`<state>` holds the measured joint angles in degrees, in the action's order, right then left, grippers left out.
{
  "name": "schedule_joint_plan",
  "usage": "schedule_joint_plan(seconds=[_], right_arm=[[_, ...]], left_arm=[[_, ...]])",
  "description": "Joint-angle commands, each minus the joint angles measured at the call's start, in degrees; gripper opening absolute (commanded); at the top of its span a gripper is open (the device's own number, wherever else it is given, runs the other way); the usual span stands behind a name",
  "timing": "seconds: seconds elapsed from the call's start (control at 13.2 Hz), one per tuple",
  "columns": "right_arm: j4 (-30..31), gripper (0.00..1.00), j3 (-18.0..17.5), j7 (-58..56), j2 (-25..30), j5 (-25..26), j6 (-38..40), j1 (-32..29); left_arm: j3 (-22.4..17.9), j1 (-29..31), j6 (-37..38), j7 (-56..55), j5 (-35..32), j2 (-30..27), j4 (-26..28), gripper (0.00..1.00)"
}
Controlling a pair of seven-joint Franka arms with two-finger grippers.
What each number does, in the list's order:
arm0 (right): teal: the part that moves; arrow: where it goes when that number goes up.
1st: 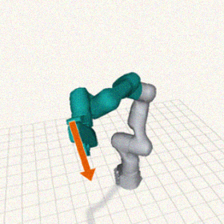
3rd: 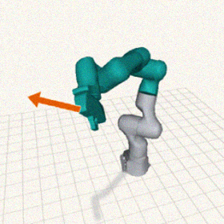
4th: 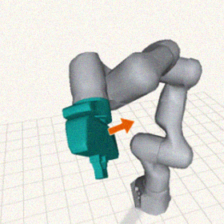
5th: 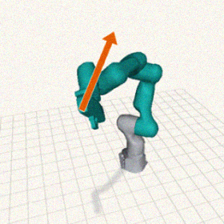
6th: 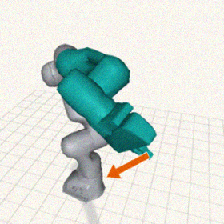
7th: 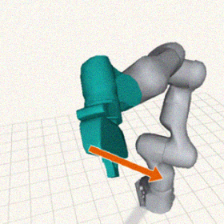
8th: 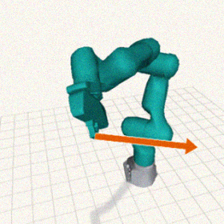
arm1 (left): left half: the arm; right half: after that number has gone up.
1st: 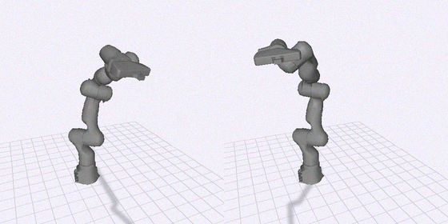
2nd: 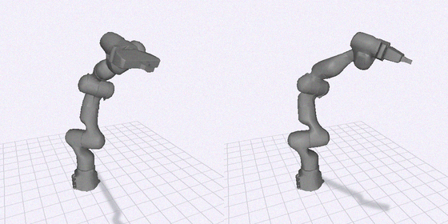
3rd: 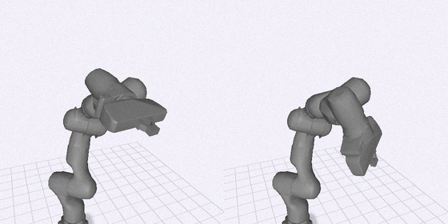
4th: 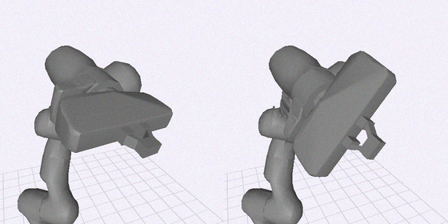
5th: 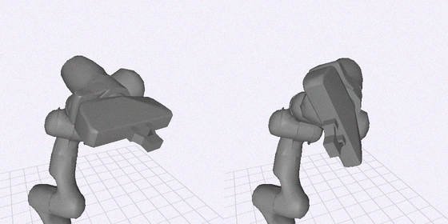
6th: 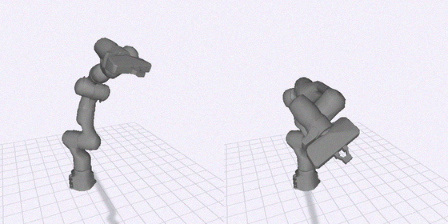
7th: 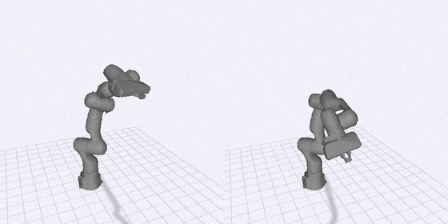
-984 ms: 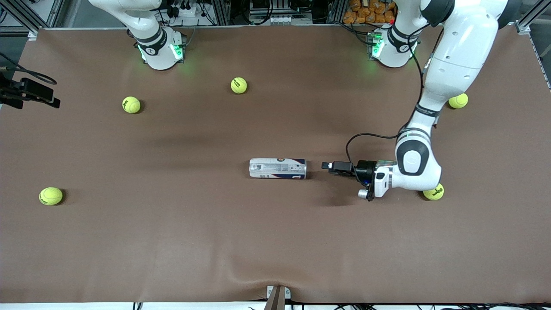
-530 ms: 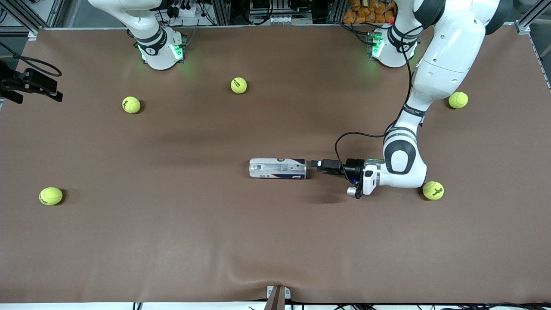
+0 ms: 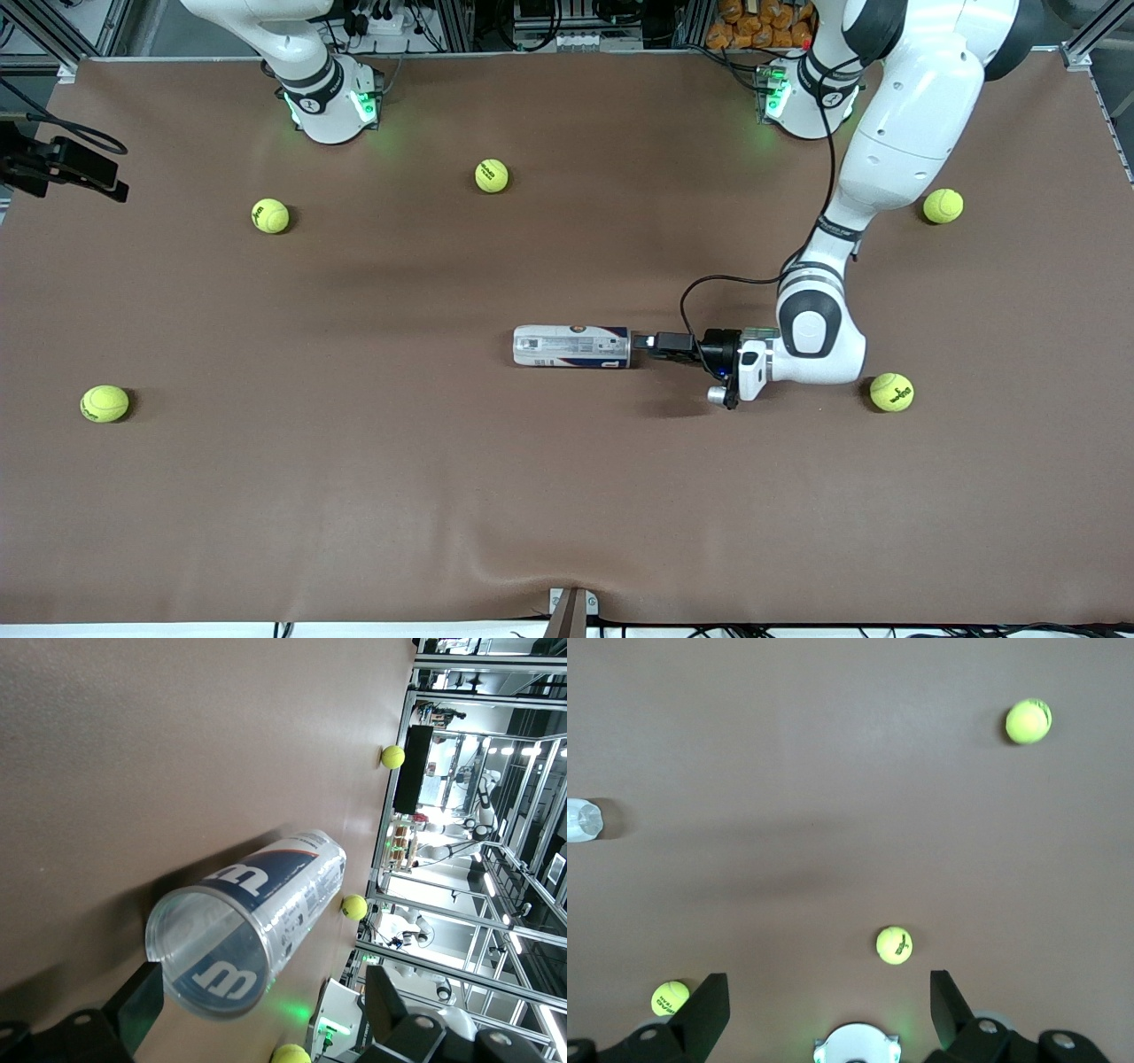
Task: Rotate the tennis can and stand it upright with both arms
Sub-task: 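Close the left gripper on the can's open end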
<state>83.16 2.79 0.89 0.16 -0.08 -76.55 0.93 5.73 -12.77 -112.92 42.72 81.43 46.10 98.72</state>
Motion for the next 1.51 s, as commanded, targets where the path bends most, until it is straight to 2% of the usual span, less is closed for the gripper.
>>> schedule_joint_plan(seconds=[0.0, 0.38, 0.45, 0.53, 0.68, 0.76, 0.83, 0.91, 1.06, 1.44], right_arm=[[0.3, 1.0, 0.3, -2.2, 1.2, 0.1, -0.7, -0.1], [0.3, 1.0, 0.4, -2.5, 0.9, -0.4, -0.7, -0.2], [0.3, 1.0, 0.4, -2.5, 0.9, -0.4, -0.7, -0.2], [0.3, 1.0, 0.4, -2.6, 0.8, -0.4, -0.8, -0.2], [0.2, 1.0, 0.4, -2.8, 0.7, -1.1, -0.9, -0.2], [0.3, 1.0, 0.4, -2.9, 0.7, -1.5, -0.9, -0.3], [0.3, 1.0, 0.5, -3.3, 0.7, -1.7, -0.9, -1.2], [0.3, 1.0, 0.5, -5.1, 0.7, -1.8, -0.9, -2.5], [0.3, 1.0, 0.5, -8.3, 0.5, -2.0, -3.0, -3.0], [0.6, 1.0, 0.5, -9.1, 0.2, -2.1, -3.2, -3.6]], left_arm=[[0.0, -0.8, -0.8, 1.4, 3.3, 1.1, -1.4, 1.0], [0.0, -3.0, -1.4, 1.4, 6.4, 2.0, -2.1, 1.0], [0.0, -3.4, -1.5, 1.4, 6.9, 2.1, -2.0, 0.98], [0.0, -3.6, -1.6, 1.5, 6.9, 2.1, -2.0, 0.79], [0.0, -3.7, -1.6, 1.5, 7.1, 2.1, -2.1, 0.56], [0.0, -3.8, -1.7, 1.5, 7.3, 2.3, -2.1, 0.47], [0.0, -4.2, -1.8, 1.6, 7.6, 2.3, -2.1, 0.45], [0.0, -4.1, -2.3, 1.6, 7.7, 2.3, -2.1, 0.34], [0.0, -4.0, -2.4, 1.5, 7.4, 2.1, -2.4, 0.02], [-0.4, -4.8, -2.5, -1.0, 7.0, 2.0, -4.6, 0.0]])
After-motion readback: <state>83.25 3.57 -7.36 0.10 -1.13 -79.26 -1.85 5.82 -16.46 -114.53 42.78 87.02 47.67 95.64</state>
